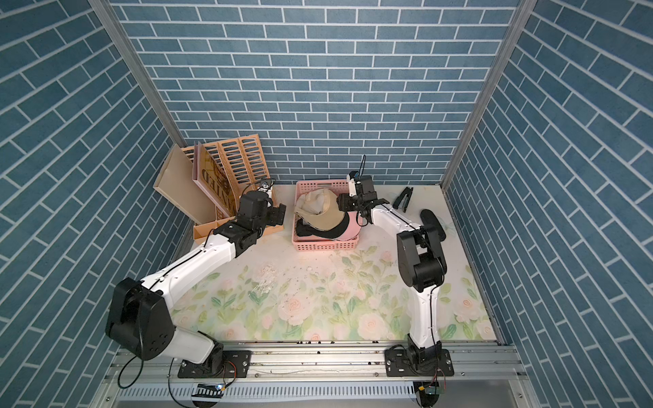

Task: Turn the baseball cap inside out
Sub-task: Pick up the baseball cap from the basket.

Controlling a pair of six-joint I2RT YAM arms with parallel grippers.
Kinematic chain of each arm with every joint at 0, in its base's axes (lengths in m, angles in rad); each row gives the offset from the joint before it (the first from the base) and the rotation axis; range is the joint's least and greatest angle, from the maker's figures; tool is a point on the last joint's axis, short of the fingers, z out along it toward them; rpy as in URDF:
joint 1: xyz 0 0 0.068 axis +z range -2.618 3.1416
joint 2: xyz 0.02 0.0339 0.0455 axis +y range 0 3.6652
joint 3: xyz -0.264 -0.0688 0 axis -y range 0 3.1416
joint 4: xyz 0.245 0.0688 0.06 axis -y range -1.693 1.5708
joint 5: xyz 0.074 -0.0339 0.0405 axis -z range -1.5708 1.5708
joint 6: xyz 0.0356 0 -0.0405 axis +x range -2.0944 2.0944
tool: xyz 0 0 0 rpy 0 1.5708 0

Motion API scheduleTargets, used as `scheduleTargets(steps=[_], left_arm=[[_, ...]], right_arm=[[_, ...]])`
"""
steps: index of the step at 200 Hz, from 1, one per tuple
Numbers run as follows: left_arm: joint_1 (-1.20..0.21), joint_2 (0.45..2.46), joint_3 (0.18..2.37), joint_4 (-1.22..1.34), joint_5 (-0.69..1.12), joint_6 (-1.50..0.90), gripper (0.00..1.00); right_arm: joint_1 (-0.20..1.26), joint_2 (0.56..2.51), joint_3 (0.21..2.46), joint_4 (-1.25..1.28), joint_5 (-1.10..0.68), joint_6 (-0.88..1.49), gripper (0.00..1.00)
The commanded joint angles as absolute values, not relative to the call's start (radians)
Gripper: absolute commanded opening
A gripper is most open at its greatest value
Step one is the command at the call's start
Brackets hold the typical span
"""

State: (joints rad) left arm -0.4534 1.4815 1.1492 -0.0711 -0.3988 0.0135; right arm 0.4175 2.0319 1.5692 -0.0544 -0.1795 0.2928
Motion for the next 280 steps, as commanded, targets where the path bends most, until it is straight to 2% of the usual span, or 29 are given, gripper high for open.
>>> scheduleTargets(steps=[1, 15, 39, 95, 210, 225, 255, 280], left_arm=[[-0.457, 1.471, 1.138, -0.083, -0.402, -0.028, 1.00], [-0.457, 1.473, 1.140, -0.083, -0.405, -0.036, 1.00], [-0.461, 1.476, 1.143, -0.090, -0.418, -0.048, 1.00], [-0.466, 1.462, 1.149, -0.095, -0.419, -0.060, 1.00], [-0.471, 1.402, 1.126, -0.092, -0.396, -0.084, 1.00], [-0.471, 1.407, 1.125, -0.092, -0.394, -0.086, 1.00], [-0.473, 1.421, 1.123, -0.097, -0.396, -0.092, 1.00], [-0.475, 1.425, 1.118, -0.095, -0.392, -0.097, 1.00]], right_arm=[[0.445, 1.918, 1.545, -0.037, -0.159, 0.322, 0.71], [0.453, 1.888, 1.529, -0.040, -0.158, 0.321, 0.77], [0.472, 1.856, 1.490, -0.049, -0.138, 0.321, 0.79], [0.486, 1.872, 1.418, -0.007, -0.166, 0.376, 0.76], [0.472, 2.018, 1.480, 0.015, -0.181, 0.418, 0.78], [0.472, 2.023, 1.477, 0.038, -0.194, 0.420, 0.74], [0.471, 2.021, 1.461, 0.088, -0.224, 0.423, 0.50], [0.470, 2.007, 1.441, 0.131, -0.254, 0.428, 0.36]])
